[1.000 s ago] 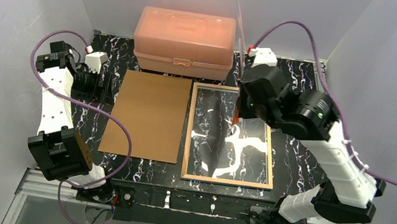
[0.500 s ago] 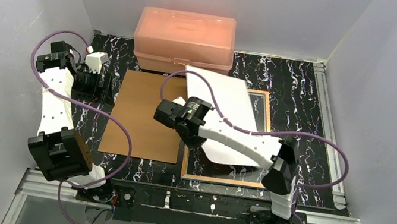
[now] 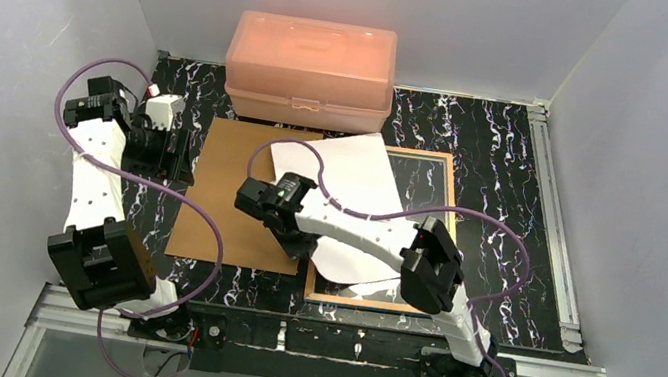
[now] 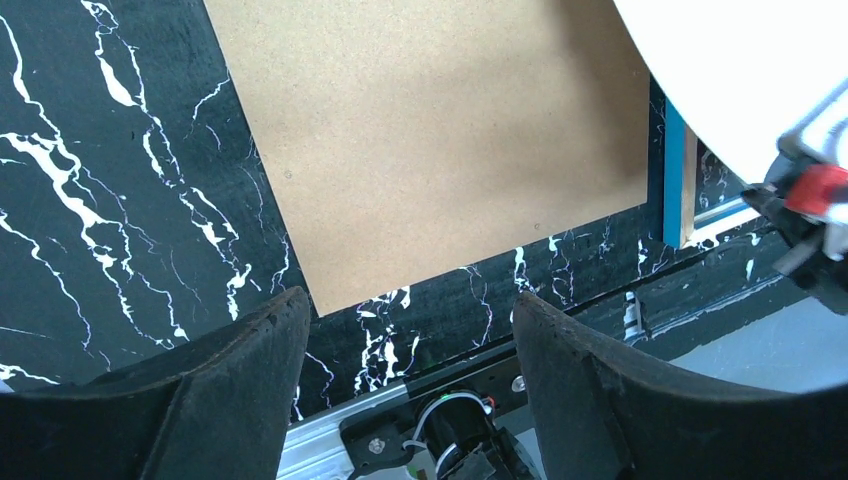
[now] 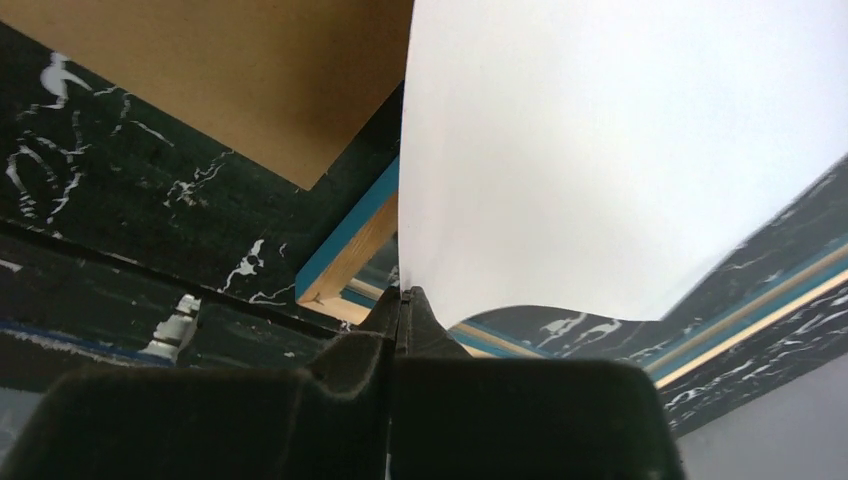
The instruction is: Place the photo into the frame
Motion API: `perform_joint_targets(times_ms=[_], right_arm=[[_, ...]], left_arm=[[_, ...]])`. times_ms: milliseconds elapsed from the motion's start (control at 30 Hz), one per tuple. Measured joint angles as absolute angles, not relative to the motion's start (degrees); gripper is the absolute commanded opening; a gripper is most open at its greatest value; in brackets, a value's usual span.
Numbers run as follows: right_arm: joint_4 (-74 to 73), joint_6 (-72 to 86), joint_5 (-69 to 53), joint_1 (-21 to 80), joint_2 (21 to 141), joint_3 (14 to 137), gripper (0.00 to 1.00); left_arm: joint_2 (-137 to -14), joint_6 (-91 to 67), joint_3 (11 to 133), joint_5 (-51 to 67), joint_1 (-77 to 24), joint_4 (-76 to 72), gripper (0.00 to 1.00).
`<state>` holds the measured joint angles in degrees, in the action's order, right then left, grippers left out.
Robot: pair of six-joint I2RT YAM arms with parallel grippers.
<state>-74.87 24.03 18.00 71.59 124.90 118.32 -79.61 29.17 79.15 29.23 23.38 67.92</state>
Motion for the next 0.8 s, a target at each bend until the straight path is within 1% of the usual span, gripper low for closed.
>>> perform_joint_targets(times_ms=[133, 200, 333, 533, 800], right_arm=[[-68.45, 28.84, 15.68, 71.33, 122.61, 106.98, 0.01], [-65.34, 31.88, 14.33, 70.89, 119.87, 99.92, 0.01], [-62.5, 37.74, 11.86, 69.91, 113.12, 91.79, 0.01], [-59.4, 44.75, 9.04, 70.37, 105.38, 87.94, 0.01], [-58.5, 46.98, 11.46, 69.56, 105.73, 88.03, 0.01]], left_arm=[[-79.61, 29.39, 78.46, 29.26, 23.38, 67.7, 0.72], [-79.61, 29.41, 78.46, 29.45, 23.38, 67.68, 0.72], [-79.61, 29.41, 78.43, 29.87, 23.38, 67.46, 0.71], [-79.48, 29.54, 77.58, 30.72, 23.38, 67.13, 0.71], [-78.7, 30.0, 76.95, 30.98, 23.38, 66.89, 0.71]])
